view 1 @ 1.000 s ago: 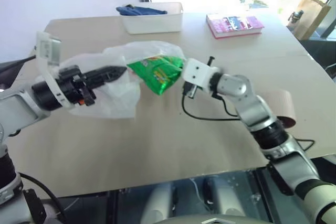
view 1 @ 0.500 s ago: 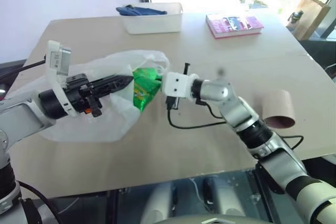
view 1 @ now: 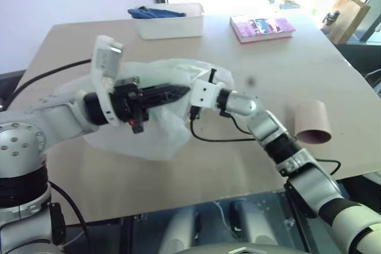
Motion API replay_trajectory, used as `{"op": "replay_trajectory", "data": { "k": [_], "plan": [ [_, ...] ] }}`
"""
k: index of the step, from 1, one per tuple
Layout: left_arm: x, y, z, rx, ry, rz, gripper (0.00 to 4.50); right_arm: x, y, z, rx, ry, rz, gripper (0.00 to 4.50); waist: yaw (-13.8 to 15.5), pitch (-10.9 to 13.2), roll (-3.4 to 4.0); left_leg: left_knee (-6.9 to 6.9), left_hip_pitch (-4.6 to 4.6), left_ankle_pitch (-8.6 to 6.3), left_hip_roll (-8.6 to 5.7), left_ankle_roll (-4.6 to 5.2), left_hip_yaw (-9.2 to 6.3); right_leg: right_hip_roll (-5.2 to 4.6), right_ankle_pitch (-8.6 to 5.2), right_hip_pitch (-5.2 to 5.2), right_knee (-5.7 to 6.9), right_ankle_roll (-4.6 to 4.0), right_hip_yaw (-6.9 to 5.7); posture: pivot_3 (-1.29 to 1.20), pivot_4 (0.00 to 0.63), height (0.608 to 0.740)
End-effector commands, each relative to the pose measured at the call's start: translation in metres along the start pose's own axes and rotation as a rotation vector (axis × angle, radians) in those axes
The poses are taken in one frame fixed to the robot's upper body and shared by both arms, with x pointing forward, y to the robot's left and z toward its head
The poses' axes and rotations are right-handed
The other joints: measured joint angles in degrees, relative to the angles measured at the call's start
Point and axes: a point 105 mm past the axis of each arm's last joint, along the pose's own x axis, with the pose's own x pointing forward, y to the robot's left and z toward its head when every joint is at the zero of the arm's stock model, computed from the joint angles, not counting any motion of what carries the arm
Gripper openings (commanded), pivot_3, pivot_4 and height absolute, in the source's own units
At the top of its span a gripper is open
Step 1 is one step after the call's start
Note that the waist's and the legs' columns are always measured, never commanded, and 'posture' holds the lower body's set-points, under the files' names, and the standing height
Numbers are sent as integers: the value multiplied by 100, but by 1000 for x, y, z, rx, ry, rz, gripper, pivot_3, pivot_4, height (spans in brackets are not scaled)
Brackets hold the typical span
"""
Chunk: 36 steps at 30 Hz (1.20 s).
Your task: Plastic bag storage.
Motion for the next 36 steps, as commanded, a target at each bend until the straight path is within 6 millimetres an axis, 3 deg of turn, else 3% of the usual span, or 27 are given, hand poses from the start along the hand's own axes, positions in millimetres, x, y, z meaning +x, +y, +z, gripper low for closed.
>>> {"op": "replay_trajectory", "data": {
  "k": [1,6,8,11,14,16,18,24,29,33,36],
  "plan": [
    [1,-8,-1,33,13,-35,0,9,-19,2,-90,-3,-102,15,-23,0,0,0,0,0,0,0,2,0,0,-1,0,0,2,0,150,740],
    [1,0,-12,85,32,37,0,33,17,-10,-161,60,8,15,-53,0,0,-8,2,0,2,-1,4,8,-1,-2,-3,-2,7,0,150,740],
    [0,6,-14,102,11,89,0,40,22,-14,-140,85,9,15,-53,0,0,-12,3,2,5,-3,3,13,-3,-2,-4,-5,8,0,150,740],
    [-5,15,-18,109,-16,167,0,40,25,-28,-124,153,10,845,-31,1,1,-16,2,2,5,-4,0,11,-3,-2,-6,-6,13,0,150,740],
    [-13,29,-22,146,-60,277,0,29,14,-33,-148,152,-9,2450,20,0,-1,-15,-3,2,-4,-3,-12,11,-3,2,-10,-5,7,0,150,740],
    [-17,36,-22,184,-125,322,0,15,3,-36,-123,145,-4,2864,15,4,7,-16,-3,2,-5,-3,-9,10,-3,1,-11,-5,5,0,150,740],
    [-18,41,-24,186,-153,350,0,0,-7,-34,-64,132,-15,3739,20,2,3,-17,-6,2,-3,-3,-15,8,-3,1,-12,-5,3,0,150,740],
    [-19,59,-17,201,-246,433,0,-43,-41,-8,78,106,-156,3739,-19,2,4,-18,-5,2,4,-3,-12,-2,-3,-1,-7,-5,10,0,150,740],
    [-13,72,-20,242,-243,445,0,-94,-44,13,122,155,-216,3739,60,1,3,-17,-3,2,5,-1,-10,-1,-3,0,-4,-5,8,0,150,740],
    [-6,72,-20,227,-257,413,0,-148,-47,13,143,318,-254,3739,167,0,2,-7,-9,-4,-1,8,-9,-5,-3,3,-9,-3,-3,0,150,740],
    [0,74,-22,237,-245,396,0,-205,-52,7,143,541,-303,3739,224,0,2,-2,-12,-4,-1,9,-11,-10,-3,4,-8,-3,-4,0,150,740]
  ]
}}
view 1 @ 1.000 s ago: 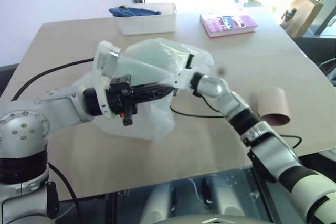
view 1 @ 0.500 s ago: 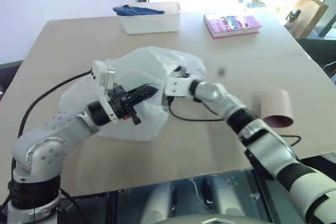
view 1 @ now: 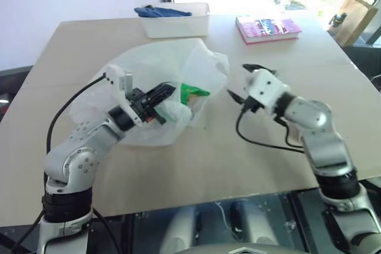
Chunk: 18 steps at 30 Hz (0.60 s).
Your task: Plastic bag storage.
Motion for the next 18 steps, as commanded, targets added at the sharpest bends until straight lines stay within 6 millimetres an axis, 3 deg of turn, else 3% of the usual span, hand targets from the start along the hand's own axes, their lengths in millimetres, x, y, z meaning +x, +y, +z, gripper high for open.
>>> {"op": "replay_trajectory", "data": {
  "k": [1,5,8,11,14,18],
  "plan": [
    [6,-3,7,40,-29,-31,0,-52,-24,-10,-82,182,-87,3739,34,0,0,0,0,0,1,0,0,0,0,0,-1,0,-1,0,150,740],
    [12,1,4,36,-31,-42,0,-95,-18,-33,-126,427,-65,3739,64,-4,-4,2,2,-2,4,4,5,6,-1,5,-3,0,-13,0,150,740],
    [16,0,0,39,-22,-65,0,-118,-20,-39,59,454,-165,3739,30,-7,-9,11,8,-4,15,8,15,16,-1,11,-2,1,-4,0,150,740],
    [17,0,0,39,-19,-75,0,-136,-19,-40,76,473,-164,3739,76,-7,-9,22,10,-14,13,26,14,33,-1,20,-1,3,-10,0,150,740],
    [18,1,0,49,-16,-80,0,-159,-15,-56,68,577,-157,3739,92,-9,-13,26,17,-15,13,28,12,33,-2,30,-5,4,-13,0,150,740],
    [19,-1,0,57,-18,-84,0,-160,-13,-75,81,617,-183,3739,65,-10,-14,27,23,-14,13,27,9,32,-2,39,-7,5,-16,0,150,740]
  ]
}}
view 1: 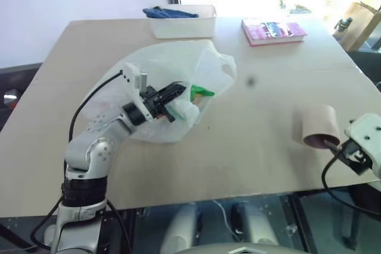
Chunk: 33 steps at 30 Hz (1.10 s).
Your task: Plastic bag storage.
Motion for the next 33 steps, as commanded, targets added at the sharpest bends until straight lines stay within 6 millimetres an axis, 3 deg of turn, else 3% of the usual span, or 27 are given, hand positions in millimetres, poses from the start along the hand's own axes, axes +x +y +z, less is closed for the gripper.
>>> {"op": "replay_trajectory", "data": {
  "k": [1,5,8,13,18,23,26,29,33],
  "plan": [
    [3,-6,11,40,-37,-25,0,7,-9,-1,-28,-15,-75,3739,-25,0,-1,0,8,0,1,0,8,-1,0,2,0,1,8,0,150,740],
    [1,-4,15,64,-41,-11,0,28,-13,-13,-41,7,-145,3739,-16,1,-2,-2,37,-1,7,0,10,-5,-12,24,2,-13,11,0,150,740],
    [0,-2,17,76,-46,6,0,40,-15,-18,-70,15,-186,2523,-10,1,-2,-5,54,-1,6,1,12,-1,-27,41,2,-3,13,0,150,740],
    [-3,-4,21,80,-55,10,0,50,-21,-17,-98,-6,-248,120,-6,1,-2,-5,52,0,4,-1,12,-2,-16,42,1,-20,16,0,150,740],
    [-16,-11,25,42,-68,-34,0,55,-16,-1,-70,-99,-202,52,-17,2,-4,-9,54,0,7,-1,7,-4,-15,42,0,-19,17,0,150,740],
    [-31,-19,36,8,-84,-74,0,65,-2,61,-13,-360,-103,52,-83,6,-7,-9,57,-1,9,1,12,-7,-20,43,-1,-13,18,0,150,740],
    [-37,-28,43,-14,-93,-102,0,75,25,101,7,-511,5,52,-128,6,-8,-9,60,-1,11,1,8,-7,-27,44,1,-3,16,0,150,740],
    [-46,-40,49,-22,-89,-132,0,91,66,150,41,-666,178,52,-160,8,-8,-13,59,-1,13,0,2,-6,-11,43,2,-16,17,0,150,740],
    [-54,-51,59,-17,-86,-153,0,113,96,197,38,-776,292,52,-169,15,-15,-16,57,12,9,-23,2,-6,-4,40,0,-9,17,0,150,740]
  ]
}}
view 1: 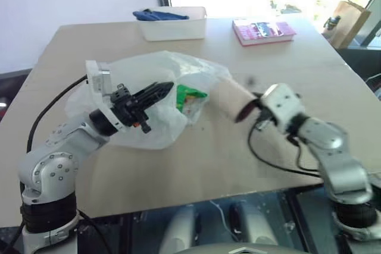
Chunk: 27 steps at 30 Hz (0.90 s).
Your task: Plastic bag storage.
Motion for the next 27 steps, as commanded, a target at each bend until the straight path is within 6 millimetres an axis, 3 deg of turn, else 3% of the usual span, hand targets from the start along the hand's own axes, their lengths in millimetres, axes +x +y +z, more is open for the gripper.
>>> {"op": "replay_trajectory", "data": {
  "k": [1,6,10,13,16,18,23,27],
  "plan": [
    [-6,-17,19,41,-25,-31,0,35,10,23,-34,-115,65,52,12,2,-4,0,0,1,-1,-1,1,0,0,0,-1,0,-1,0,150,740],
    [-10,-26,15,42,-9,-3,0,88,25,44,-52,-207,99,52,14,4,-7,-7,-1,1,-9,-2,-10,1,1,3,-7,-1,-3,0,150,740],
    [-10,-30,9,40,-4,31,0,128,41,76,-14,-307,90,52,-49,7,-7,-25,3,4,-5,-12,-3,0,2,-10,-4,-4,1,0,150,740],
    [-10,-31,7,35,-9,51,0,147,66,92,-33,-361,171,52,-80,4,-11,-60,0,14,-7,-28,-6,0,0,-29,-2,-11,2,0,150,740],
    [-14,-24,8,33,-29,104,0,147,91,96,29,-431,311,1086,-59,4,-12,-77,-2,16,-11,-30,-17,-1,-7,-30,-8,-21,0,0,150,740],
    [-17,-20,9,29,-40,127,0,141,100,96,33,-466,387,2022,-87,5,-10,-81,-5,15,-11,-29,-15,0,-6,-32,-19,-20,1,0,150,740],
    [-19,-17,7,13,-55,144,0,118,99,78,78,-466,518,4099,-129,5,-10,-90,-11,15,-4,-30,-17,-8,-9,-43,-19,-24,1,0,150,740],
    [-19,-18,4,-8,-55,128,0,104,89,65,60,-445,521,4099,-122,5,-10,-88,-12,15,-6,-30,-18,-12,-9,-43,-16,-25,0,0,150,740]
  ]
}}
